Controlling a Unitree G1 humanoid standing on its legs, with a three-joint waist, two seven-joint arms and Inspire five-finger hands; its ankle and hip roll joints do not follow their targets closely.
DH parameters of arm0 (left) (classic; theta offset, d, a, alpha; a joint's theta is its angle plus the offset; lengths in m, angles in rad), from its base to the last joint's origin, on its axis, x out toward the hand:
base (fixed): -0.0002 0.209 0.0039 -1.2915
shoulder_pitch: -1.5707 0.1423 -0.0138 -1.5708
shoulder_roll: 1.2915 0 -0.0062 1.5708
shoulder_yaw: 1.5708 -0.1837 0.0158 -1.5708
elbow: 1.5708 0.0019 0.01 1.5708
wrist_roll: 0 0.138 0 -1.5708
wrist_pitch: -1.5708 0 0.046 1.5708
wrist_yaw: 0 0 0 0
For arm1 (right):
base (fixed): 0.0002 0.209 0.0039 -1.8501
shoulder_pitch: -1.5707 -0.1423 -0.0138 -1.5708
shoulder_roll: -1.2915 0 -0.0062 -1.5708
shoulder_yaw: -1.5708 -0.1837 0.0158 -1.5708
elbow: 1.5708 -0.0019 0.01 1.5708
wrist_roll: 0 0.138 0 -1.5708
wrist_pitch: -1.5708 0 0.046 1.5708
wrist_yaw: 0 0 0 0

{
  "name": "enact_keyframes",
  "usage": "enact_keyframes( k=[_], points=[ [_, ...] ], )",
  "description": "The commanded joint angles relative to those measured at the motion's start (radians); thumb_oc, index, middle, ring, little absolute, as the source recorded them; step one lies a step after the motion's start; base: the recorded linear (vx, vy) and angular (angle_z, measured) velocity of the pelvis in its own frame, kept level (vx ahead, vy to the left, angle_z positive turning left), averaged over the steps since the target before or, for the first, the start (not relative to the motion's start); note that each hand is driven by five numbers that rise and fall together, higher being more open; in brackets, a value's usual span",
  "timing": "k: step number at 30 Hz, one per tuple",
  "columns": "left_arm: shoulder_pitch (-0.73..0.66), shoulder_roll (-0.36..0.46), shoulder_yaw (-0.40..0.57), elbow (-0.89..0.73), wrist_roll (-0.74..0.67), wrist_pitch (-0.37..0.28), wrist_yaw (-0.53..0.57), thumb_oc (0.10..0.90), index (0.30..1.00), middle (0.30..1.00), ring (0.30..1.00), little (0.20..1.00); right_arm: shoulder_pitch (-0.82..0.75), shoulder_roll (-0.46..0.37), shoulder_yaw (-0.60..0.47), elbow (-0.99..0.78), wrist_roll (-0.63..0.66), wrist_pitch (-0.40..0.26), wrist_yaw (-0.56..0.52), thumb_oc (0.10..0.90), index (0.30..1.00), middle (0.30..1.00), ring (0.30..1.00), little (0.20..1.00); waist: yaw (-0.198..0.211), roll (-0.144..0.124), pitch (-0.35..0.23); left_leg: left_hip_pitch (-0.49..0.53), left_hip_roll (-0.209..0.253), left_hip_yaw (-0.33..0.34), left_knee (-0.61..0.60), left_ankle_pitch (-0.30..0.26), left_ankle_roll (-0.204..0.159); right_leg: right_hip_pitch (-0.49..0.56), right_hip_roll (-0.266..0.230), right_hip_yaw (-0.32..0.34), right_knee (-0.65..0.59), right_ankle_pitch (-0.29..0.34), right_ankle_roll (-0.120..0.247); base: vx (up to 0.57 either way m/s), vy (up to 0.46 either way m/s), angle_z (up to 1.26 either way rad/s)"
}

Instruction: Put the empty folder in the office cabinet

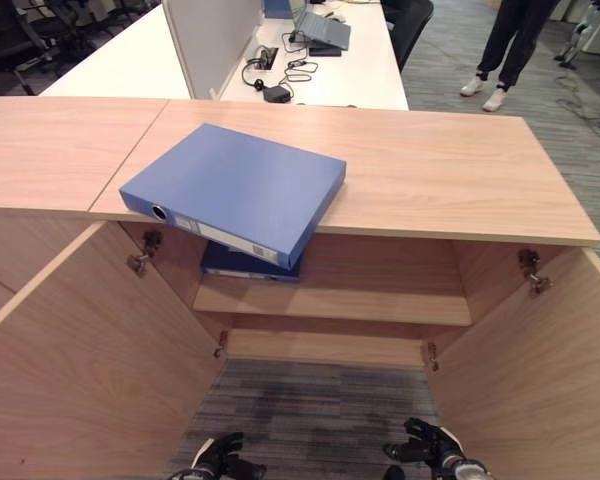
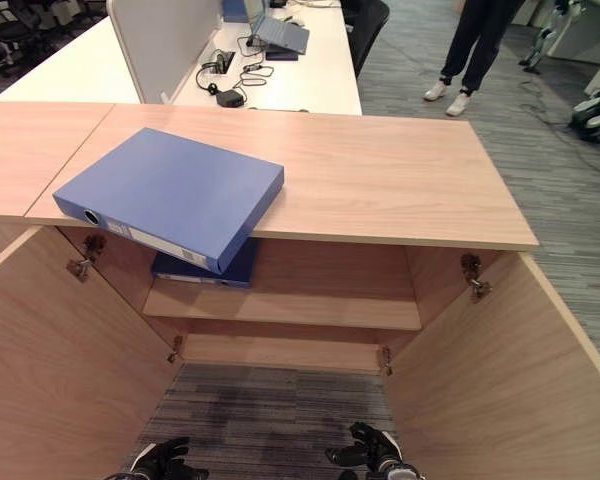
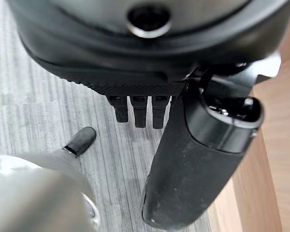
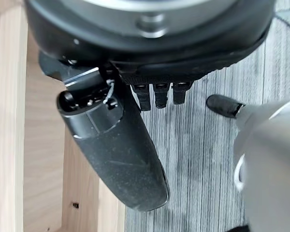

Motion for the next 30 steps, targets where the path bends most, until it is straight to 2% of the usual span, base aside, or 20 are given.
enact_keyframes(
  k=[1, 5, 8, 10, 14, 22, 30],
  points=[
    [-0.055, 0.03, 0.007, -0.009, -0.003, -0.033, -0.001, 0.8, 0.9, 0.9, 0.9, 0.9, -0.07, -0.018, -0.012, -0.019, -0.003, -0.024, 0.004, 0.8, 0.9, 0.9, 0.9, 0.9, -0.001, 0.046, 0.071, 0.027, -0.061, -0.018, 0.0, -0.066, 0.046, 0.037, -0.056, -0.003, 0.233, -0.141, 0.098, 0.03, 0.127, 0.01],
    [-0.053, 0.03, 0.007, -0.015, -0.005, -0.033, 0.001, 0.8, 0.9, 0.9, 0.9, 0.9, -0.077, -0.009, -0.014, -0.027, 0.005, -0.025, 0.006, 0.8, 0.9, 0.9, 0.9, 0.9, -0.013, 0.073, 0.1, 0.049, -0.064, 0.006, -0.006, -0.093, 0.066, -0.086, -0.099, 0.0, 0.452, -0.097, 0.112, 0.02, 0.096, -0.2],
    [-0.062, 0.035, 0.001, -0.005, 0.0, -0.033, -0.002, 0.8, 0.9, 0.9, 0.9, 0.9, -0.073, -0.01, -0.019, -0.023, 0.007, -0.026, 0.006, 0.8, 0.9, 0.9, 0.9, 0.9, -0.01, 0.062, 0.099, 0.047, -0.077, -0.005, -0.002, -0.083, 0.054, -0.025, -0.079, -0.036, 0.269, -0.118, 0.106, 0.07, -0.042, -0.22],
    [-0.059, 0.038, 0.007, -0.001, -0.005, -0.037, -0.002, 0.8, 0.9, 0.9, 0.9, 0.9, -0.058, -0.01, -0.016, -0.03, 0.016, -0.033, 0.005, 0.8, 0.9, 0.9, 0.9, 0.9, -0.006, 0.054, 0.088, 0.034, -0.079, -0.01, 0.002, -0.07, 0.044, 0.021, -0.042, -0.039, 0.153, -0.138, 0.08, 0.04, -0.108, 0.16],
    [-0.054, 0.035, 0.018, 0.007, -0.016, -0.038, -0.002, 0.8, 0.9, 0.9, 0.9, 0.9, -0.035, -0.022, -0.014, -0.027, 0.015, -0.037, 0.0, 0.8, 0.9, 0.9, 0.9, 0.9, -0.004, 0.056, 0.063, 0.031, -0.058, -0.013, 0.001, -0.04, 0.018, 0.084, 0.0, -0.064, 0.05, -0.121, 0.059, 0.04, -0.101, -0.01],
    [-0.044, 0.009, 0.005, -0.013, -0.022, -0.047, 0.002, 0.8, 0.9, 0.9, 0.9, 0.9, -0.025, -0.037, -0.008, -0.017, -0.001, -0.034, -0.002, 0.8, 0.9, 0.9, 0.9, 0.9, -0.003, 0.063, 0.052, 0.055, -0.043, -0.02, 0.003, -0.029, -0.001, 0.164, 0.037, -0.08, -0.037, -0.123, 0.04, 0.04, -0.073, 0.05],
    [-0.054, 0.002, -0.008, -0.087, -0.048, -0.073, 0.015, 0.8, 0.9, 0.9, 0.9, 0.9, -0.024, -0.05, -0.001, -0.018, -0.006, -0.038, -0.004, 0.8, 0.9, 0.9, 0.9, 0.9, 0.004, 0.067, 0.05, 0.073, -0.021, -0.02, 0.007, -0.015, -0.012, 0.189, 0.062, -0.076, -0.043, -0.152, 0.022, 0.02, -0.053, 0.03]
  ],
)
